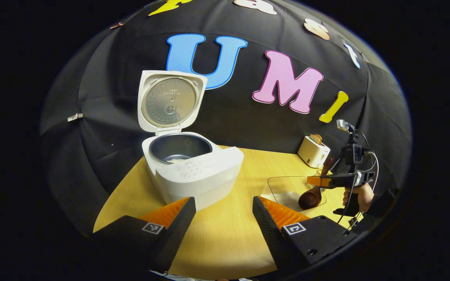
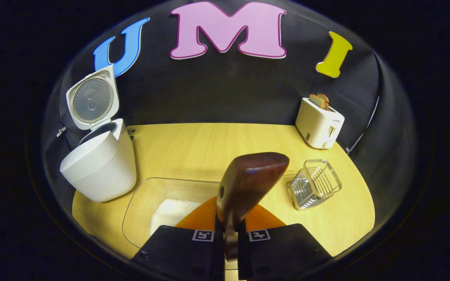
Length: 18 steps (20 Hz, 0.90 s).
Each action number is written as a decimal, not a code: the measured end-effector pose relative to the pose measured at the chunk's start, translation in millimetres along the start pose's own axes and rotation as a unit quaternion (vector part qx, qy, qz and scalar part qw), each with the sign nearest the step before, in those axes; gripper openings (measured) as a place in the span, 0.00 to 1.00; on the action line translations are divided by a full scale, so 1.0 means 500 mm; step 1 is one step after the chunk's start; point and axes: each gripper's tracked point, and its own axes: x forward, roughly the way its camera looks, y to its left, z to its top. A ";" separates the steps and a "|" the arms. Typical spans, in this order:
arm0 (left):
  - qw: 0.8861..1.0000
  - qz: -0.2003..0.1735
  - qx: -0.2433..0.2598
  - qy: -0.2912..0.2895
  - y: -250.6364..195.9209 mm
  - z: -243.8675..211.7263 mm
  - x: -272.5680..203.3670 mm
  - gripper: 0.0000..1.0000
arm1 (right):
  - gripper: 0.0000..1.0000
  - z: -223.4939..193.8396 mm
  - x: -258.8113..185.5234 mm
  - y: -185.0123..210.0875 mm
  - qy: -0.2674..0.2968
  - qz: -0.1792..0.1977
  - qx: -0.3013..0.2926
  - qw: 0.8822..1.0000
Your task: Close the left gripper, press the button to open the rice cooker; take a wooden spoon from the chopstick holder with the right hand, scoop a spoonful of rice and pour it into the rice cooker, then put the wooden spoon back into the chopstick holder.
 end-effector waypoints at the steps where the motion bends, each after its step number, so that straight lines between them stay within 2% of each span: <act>1: 1.000 -0.002 -0.004 -0.001 0.002 -0.003 0.001 0.95 | 0.17 0.001 0.000 0.003 0.001 -0.001 -0.003 1.000; 3: 1.000 -0.005 -0.020 0.001 0.010 -0.010 0.001 0.95 | 0.17 -0.008 -0.002 0.016 0.014 -0.003 -0.003 1.000; 10: 0.999 0.023 -0.039 0.000 0.066 -0.016 -0.022 0.95 | 0.17 -0.053 -0.018 0.125 0.048 0.038 0.041 0.997; 14: 0.998 0.038 -0.057 0.009 0.090 -0.026 -0.037 0.95 | 0.17 -0.047 -0.014 0.187 0.055 0.063 0.061 0.995; 18: 0.997 0.048 -0.055 0.005 0.100 -0.019 -0.045 0.96 | 0.17 -0.047 -0.016 0.216 0.074 0.077 0.118 0.987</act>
